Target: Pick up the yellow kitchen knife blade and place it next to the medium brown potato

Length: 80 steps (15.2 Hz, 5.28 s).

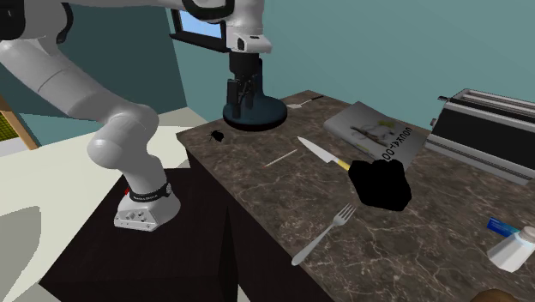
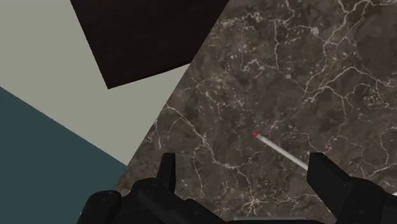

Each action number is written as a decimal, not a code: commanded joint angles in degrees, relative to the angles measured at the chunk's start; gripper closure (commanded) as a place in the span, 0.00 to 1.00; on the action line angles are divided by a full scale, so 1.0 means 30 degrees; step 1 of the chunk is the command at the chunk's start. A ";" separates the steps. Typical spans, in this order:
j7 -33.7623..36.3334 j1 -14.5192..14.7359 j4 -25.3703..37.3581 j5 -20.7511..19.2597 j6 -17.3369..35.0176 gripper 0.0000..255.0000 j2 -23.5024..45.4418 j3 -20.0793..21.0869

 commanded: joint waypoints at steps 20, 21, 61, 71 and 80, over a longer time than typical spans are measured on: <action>1.1664 -0.0824 0.7547 0.0152 0.7477 0.00 1.4483 0.2570; 1.2140 -0.0785 0.8193 0.0045 0.7605 0.00 1.5221 0.2526; 1.4227 -0.0491 1.1765 -0.0312 0.7626 1.00 1.8594 0.2143; 1.4135 -0.0519 1.3296 -0.0130 0.5340 1.00 1.7824 0.2211; 1.4098 -0.0506 1.5112 -0.0041 0.3168 1.00 1.7461 0.2252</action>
